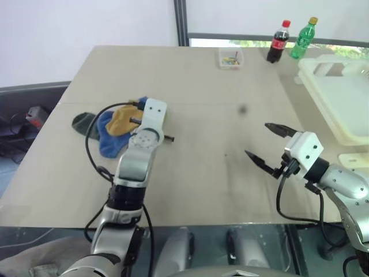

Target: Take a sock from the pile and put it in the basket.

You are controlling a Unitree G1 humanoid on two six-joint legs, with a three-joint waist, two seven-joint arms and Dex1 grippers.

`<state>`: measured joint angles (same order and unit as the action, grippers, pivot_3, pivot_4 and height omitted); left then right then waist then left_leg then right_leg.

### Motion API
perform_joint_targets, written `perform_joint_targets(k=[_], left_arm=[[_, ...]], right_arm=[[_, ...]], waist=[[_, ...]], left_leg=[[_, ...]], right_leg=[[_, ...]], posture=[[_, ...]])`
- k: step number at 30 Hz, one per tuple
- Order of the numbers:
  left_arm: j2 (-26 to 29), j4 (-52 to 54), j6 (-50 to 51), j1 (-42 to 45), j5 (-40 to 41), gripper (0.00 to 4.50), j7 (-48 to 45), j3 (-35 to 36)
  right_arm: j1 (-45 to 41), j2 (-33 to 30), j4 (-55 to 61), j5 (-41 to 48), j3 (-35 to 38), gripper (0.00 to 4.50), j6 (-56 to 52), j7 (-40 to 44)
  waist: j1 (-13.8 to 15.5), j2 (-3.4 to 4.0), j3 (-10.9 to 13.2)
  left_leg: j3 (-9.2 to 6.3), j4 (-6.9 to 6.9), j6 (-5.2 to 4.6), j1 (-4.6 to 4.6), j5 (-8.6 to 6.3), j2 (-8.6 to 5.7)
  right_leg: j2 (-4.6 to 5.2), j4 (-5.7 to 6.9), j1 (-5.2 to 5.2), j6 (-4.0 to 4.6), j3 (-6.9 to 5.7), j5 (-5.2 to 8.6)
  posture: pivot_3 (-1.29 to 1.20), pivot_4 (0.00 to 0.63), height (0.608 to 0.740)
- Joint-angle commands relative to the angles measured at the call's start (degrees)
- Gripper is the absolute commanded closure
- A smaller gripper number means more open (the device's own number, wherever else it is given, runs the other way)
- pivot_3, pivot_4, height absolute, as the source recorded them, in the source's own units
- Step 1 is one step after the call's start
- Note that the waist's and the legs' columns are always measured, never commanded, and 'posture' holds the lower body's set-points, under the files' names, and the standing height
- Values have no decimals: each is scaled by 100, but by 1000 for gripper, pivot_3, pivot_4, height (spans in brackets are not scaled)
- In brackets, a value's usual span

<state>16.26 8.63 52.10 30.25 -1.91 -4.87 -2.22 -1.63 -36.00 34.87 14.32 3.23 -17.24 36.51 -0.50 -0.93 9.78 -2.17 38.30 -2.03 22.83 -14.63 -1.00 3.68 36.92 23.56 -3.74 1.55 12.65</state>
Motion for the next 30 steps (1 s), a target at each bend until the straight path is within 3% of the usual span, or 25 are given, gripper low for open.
perform_joint_targets(k=[1, 6, 8, 11, 17, 22, 26, 30], left_arm=[[237, 1071, 292, -203, 539, 4459, -744, 152], [489, 1679, 1434, -130, 1456, 4459, -1548, 355], [480, 1687, 1879, 9, 1763, 4459, -1788, 132], [96, 1253, 2429, 334, 1987, 4459, -1807, -244], [-1095, -112, 2347, 1174, 2239, 4459, -1843, -631], [-1924, -1404, 1397, 1680, 2407, 4459, -2301, -794], [-1658, -1308, 946, 1610, 2287, 3308, -2514, -866], [-1146, -443, 12, 1162, 2505, 1455, -3036, -545]], right_arm=[[-48, -11, 140, 35, 193, 0, 66, -52], [21, -4, 205, 25, 193, 0, 38, -103], [52, 3, 251, 42, 228, 0, -8, -151], [110, -13, 317, 32, 267, 0, -61, -203], [373, -66, 608, 105, 535, 0, -379, -324], [675, -206, 984, 360, 995, 0, -1191, -434], [721, -231, 1137, 448, 1133, 0, -1564, -553], [596, -138, 1196, 729, 1146, 0, -2013, -694]], waist=[[4, 0, 0], [8, 0, 0], [24, 0, 0], [45, -2, 1], [110, -4, 2], [96, 1, 0], [94, -1, 1], [45, 1, 0]], left_leg=[[-1, 0, 0, 1, 0, 0], [-1, 1, 0, -1, 0, 1], [-3, 3, 0, -2, 0, -1], [-4, 5, -1, 0, 0, -6], [-4, 6, -1, 3, 0, -23], [-1, 4, -2, 0, 0, -25], [2, 5, -2, 4, 0, -27], [2, 2, -2, 0, 0, -8]], right_leg=[[0, 0, 1, 0, -1, 0], [0, 1, -1, 1, -2, 0], [-1, 1, -3, 0, -5, 1], [-1, 1, -4, -1, -5, 1], [-1, 1, -3, -1, -5, 1], [-5, 2, -2, -1, -1, 1], [-3, -1, -2, -1, 2, 1], [-7, 1, 0, 1, 4, 2]], posture=[[0, 150, 740], [0, 150, 740], [0, 150, 740], [0, 150, 740], [0, 150, 740], [0, 150, 740], [0, 150, 740], [0, 150, 740]])
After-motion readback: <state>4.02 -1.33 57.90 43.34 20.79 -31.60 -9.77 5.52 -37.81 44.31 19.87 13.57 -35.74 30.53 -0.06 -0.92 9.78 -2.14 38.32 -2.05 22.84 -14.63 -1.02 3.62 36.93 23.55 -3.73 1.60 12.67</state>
